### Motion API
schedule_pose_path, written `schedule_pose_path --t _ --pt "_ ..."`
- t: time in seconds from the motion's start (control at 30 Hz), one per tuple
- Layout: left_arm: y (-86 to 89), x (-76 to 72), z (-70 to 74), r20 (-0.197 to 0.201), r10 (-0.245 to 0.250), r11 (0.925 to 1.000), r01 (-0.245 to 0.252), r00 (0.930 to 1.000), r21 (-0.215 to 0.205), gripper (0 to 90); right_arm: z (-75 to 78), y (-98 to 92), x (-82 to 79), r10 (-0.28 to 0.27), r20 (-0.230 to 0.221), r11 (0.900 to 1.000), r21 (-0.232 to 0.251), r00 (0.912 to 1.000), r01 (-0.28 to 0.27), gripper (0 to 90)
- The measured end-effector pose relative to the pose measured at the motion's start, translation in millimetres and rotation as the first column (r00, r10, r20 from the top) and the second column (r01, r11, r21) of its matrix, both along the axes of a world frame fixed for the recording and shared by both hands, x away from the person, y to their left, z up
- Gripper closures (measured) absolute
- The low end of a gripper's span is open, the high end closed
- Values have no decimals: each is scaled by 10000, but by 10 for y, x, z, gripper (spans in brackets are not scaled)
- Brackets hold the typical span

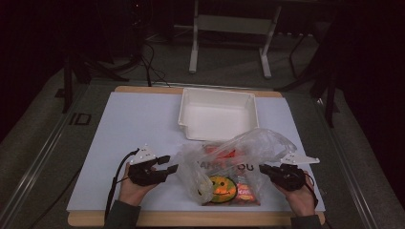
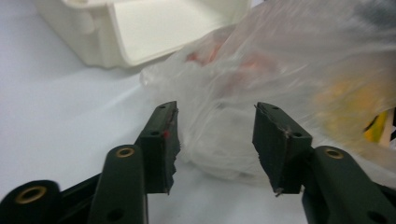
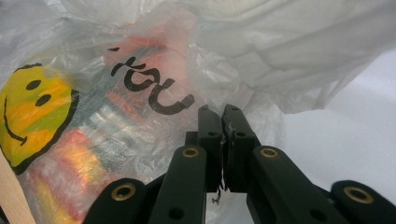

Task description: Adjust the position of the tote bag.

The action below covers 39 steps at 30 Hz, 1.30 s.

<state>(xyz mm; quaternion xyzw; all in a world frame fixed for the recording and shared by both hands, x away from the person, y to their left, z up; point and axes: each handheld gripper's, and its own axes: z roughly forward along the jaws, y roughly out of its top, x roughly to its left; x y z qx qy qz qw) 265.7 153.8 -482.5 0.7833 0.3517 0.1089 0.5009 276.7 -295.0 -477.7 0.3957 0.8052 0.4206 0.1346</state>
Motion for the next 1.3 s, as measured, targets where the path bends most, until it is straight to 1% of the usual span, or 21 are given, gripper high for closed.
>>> schedule_pose_path --t 0.1,0.2,0.33,0.43,0.5,0.6,0.67,0.8,0.87,0.97,1.0,1.03,1.07,1.1,1.13,1.17,1.2,1.23,1.27,1.3 --pt "-25 0 105 179 -142 9998 145 9997 -146 462 -5 10 4 42 38 10000 -16 10000 -42 871" --pt "-58 35 205 340 -252 9995 259 9991 -203 436 -9 17 -1 58 20 10000 -35 10000 -58 871" --pt "-125 101 344 494 -413 9990 420 9979 -134 408 -12 17 -1 73 25 10000 -47 10000 -73 872" --pt "-194 147 477 695 -618 9979 629 9957 -132 397 -15 19 -1 88 49 9999 -53 9999 -88 872" --pt "-259 169 572 849 -815 9964 830 9931 -145 394 -21 21 3 100 57 9999 -48 9999 -100 873" --pt "-385 185 695 1002 -1126 9936 1133 9886 -16 391 -27 27 5 118 53 9999 -45 9999 -118 873" --pt "-473 195 757 1010 -1274 9918 1254 9867 254 391 -29 35 3 119 25 9999 -48 9999 -119 873" --pt "-639 209 842 1102 -1725 9850 1710 9788 225 387 -33 36 8 123 -10 9999 -84 9999 -124 874" --pt "-734 228 858 944 -2068 9783 2049 9738 295 381 -38 35 13 144 -6 9999 -94 9999 -144 874" --pt "-898 271 818 812 -2388 9691 2323 9677 824 377 -42 43 15 172 -35 9998 -101 9998 -172 873" --pt "-951 294 785 722 -2421 9665 2340 9676 1054 376 -45 46 14 183 -36 9998 -99 9998 -183 873" --pt "-1002 323 739 601 -2387 9641 2292 9692 1341 378 -46 47 12 187 -45 9998 -98 9998 -187 873" --pt "-1052 360 681 461 -2270 9586 2149 9728 1867 395 -48 46 12 203 -34 9997 -109 9998 -203 873" --pt "-1106 397 605 429 -1973 9465 1789 9794 2687 434 -47 42 12 210 -43 9997 -125 9998 -211 873" --pt "-1144 437 521 437 -1661 9249 1402 9851 3533 484 -47 35 13 217 -44 9997 -134 9998 -218 874" --pt "-1160 484 434 319 -1455 9084 1207 9888 4003 548 -47 28 12 211 -38 9997 -138 9998 -212 877" --pt "-1152 528 356 156 -1250 9035 1073 9920 4150 604 -48 17 11 197 -27 9997 -164 9998 -198 884" --pt "-1124 564 295 -11 -959 9057 877 9954 4147 650 -49 2 9 225 1 9995 -224 9997 -224 891" --pt "-1080 593 248 -156 -713 9141 716 9973 3991 694 -51 -10 3 220 -15 9995 -228 9998 -221 894" --pt "-1024 617 216 -363 -535 9243 632 9979 3765 727 -56 -28 -1 221 -31 9993 -308 9998 -222 896"
